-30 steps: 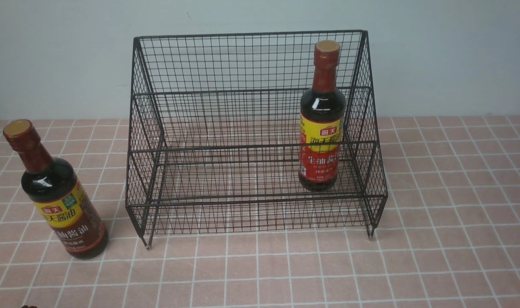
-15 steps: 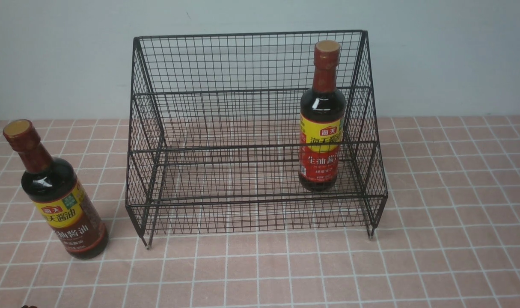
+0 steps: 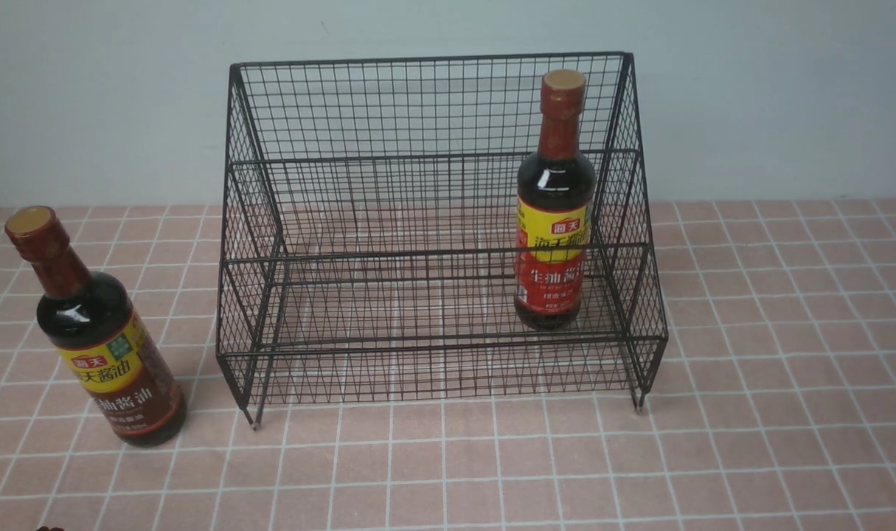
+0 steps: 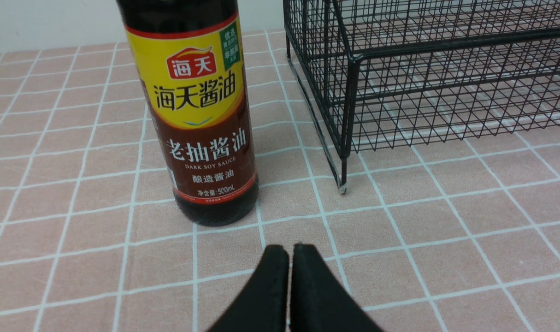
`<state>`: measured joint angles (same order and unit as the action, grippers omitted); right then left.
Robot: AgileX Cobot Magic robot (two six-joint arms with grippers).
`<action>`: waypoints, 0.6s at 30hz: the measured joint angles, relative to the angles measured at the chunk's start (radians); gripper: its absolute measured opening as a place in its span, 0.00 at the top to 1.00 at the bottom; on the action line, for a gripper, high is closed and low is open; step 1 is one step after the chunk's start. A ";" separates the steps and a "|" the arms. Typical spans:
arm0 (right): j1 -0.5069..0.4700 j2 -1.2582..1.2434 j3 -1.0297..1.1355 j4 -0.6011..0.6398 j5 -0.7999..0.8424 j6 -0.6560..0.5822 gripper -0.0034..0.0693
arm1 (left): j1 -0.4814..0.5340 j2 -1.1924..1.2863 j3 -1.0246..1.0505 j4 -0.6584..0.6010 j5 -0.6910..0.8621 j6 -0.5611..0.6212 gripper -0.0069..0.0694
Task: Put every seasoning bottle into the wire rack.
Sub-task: Use the left arm to grab the condiment bottle closest to it
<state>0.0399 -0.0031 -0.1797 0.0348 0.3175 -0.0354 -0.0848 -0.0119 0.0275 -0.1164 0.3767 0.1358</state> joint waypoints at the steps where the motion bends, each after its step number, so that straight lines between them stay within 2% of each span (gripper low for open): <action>1: -0.015 -0.005 0.042 -0.008 -0.004 0.000 0.97 | 0.000 0.000 0.000 0.000 0.000 0.000 0.92; 6: -0.053 -0.009 0.204 -0.022 0.022 0.000 0.97 | 0.000 0.000 0.000 0.000 0.000 0.000 0.92; 18: -0.055 -0.009 0.202 -0.024 0.050 0.000 0.97 | 0.000 0.000 0.000 0.000 0.000 0.000 0.92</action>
<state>-0.0152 -0.0117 0.0228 0.0112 0.3678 -0.0354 -0.0848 -0.0119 0.0275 -0.1164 0.3767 0.1358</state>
